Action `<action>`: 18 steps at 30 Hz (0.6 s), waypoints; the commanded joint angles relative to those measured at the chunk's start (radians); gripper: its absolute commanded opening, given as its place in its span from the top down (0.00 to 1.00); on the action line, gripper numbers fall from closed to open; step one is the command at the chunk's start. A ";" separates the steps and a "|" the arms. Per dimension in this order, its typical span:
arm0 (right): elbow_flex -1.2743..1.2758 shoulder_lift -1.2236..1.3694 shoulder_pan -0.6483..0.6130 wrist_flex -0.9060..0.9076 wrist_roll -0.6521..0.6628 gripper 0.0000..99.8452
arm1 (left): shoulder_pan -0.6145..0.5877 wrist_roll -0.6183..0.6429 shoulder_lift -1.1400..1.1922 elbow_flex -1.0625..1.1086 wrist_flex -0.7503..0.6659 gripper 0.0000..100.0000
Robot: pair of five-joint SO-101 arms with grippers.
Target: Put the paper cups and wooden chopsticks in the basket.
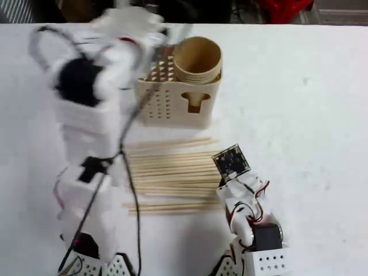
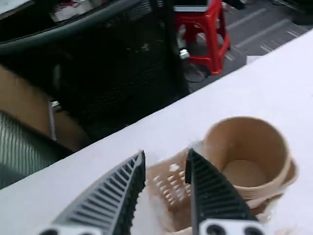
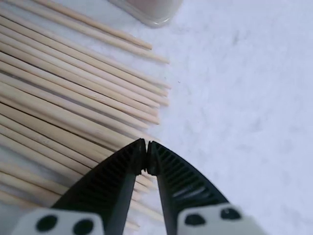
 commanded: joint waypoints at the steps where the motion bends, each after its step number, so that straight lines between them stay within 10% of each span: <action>1: -0.038 -0.004 0.065 -0.022 0.011 0.98 | -0.236 0.086 -0.147 0.133 0.015 0.85; 9: -0.233 0.008 0.140 0.091 0.081 0.95 | -0.453 0.015 -0.506 1.169 -0.002 0.85; 18: -0.568 0.503 0.058 0.099 0.215 0.90 | -0.433 -0.005 -1.061 2.265 -0.559 0.85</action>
